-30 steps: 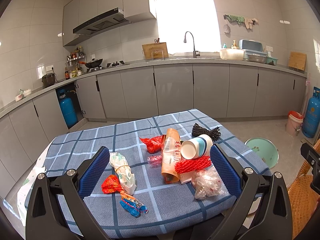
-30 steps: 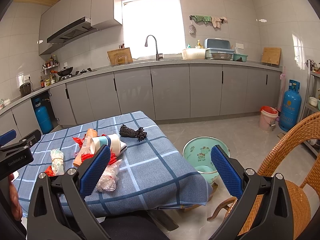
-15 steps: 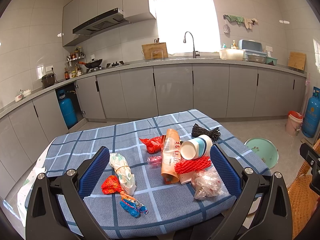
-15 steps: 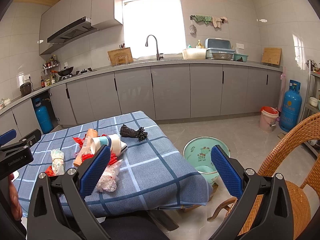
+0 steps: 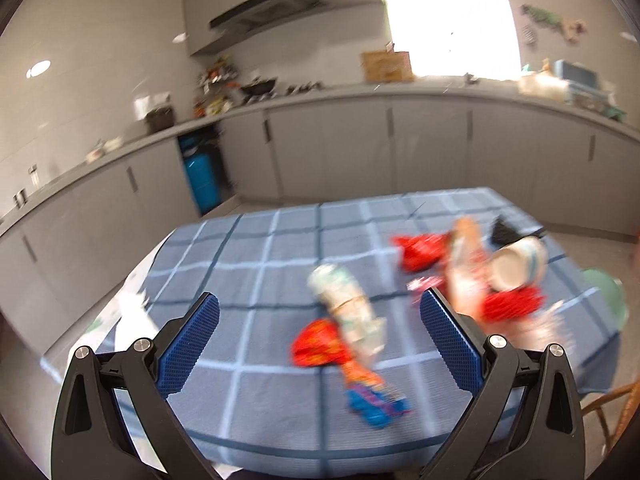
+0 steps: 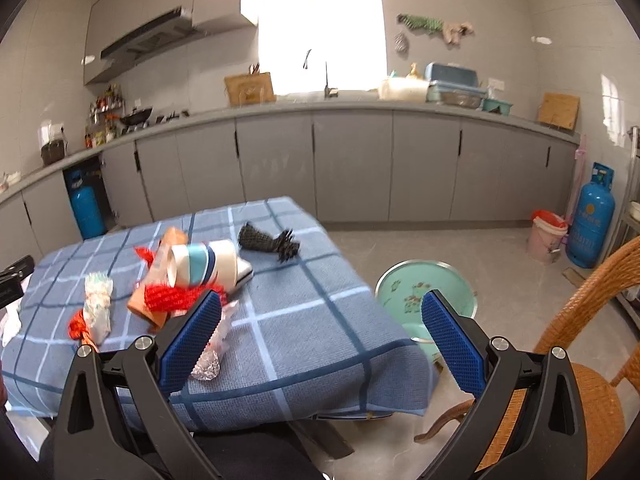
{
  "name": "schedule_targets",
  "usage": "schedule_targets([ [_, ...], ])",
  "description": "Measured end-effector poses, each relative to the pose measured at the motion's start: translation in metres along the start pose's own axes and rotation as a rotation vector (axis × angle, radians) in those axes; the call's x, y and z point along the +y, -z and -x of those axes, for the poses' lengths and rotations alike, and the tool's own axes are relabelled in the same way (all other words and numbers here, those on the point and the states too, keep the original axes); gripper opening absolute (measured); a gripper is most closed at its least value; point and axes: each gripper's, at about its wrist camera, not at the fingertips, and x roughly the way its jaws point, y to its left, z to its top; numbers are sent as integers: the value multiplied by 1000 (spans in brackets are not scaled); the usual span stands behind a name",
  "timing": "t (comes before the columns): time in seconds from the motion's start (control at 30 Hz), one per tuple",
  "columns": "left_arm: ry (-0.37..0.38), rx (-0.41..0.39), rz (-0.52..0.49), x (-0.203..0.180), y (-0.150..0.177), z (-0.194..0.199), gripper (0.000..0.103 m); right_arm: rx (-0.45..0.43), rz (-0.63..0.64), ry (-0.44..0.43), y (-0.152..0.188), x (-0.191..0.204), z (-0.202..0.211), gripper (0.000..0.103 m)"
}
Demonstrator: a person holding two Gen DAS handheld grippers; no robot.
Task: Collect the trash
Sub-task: 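Grasp the orange-red candy wrapper with the left gripper while the right grasps the clear plastic bag, then carry both items over the green bucket and open both grippers to drop them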
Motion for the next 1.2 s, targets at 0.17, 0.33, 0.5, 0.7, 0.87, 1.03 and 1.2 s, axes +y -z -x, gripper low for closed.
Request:
schedule_targets([
  [0.17, -35, 99, 15, 13, 25, -28, 99, 38, 52, -56, 4, 28, -31, 98],
  [0.33, -14, 168, -26, -3, 42, -49, 99, 71, 127, -100, 11, 62, -55, 98],
  [0.5, 20, 236, -24, -11, 55, -74, 97, 117, 153, -124, 20, 76, -76, 98],
  [0.7, 97, 332, -22, -21, 70, -101, 71, 166, 164, -158, 32, 83, -95, 98],
  [0.87, 174, 356, -34, -29, 76, -104, 23, 191, 181, -179, 39, 90, -105, 98],
  [1.03, 173, 332, -15, -16, 70, -86, 16, 197, 190, -198, 40, 91, -108, 98],
  [1.2, 124, 249, -27, 0, 57, -52, 15, 199, 183, -221, 39, 89, -104, 98],
])
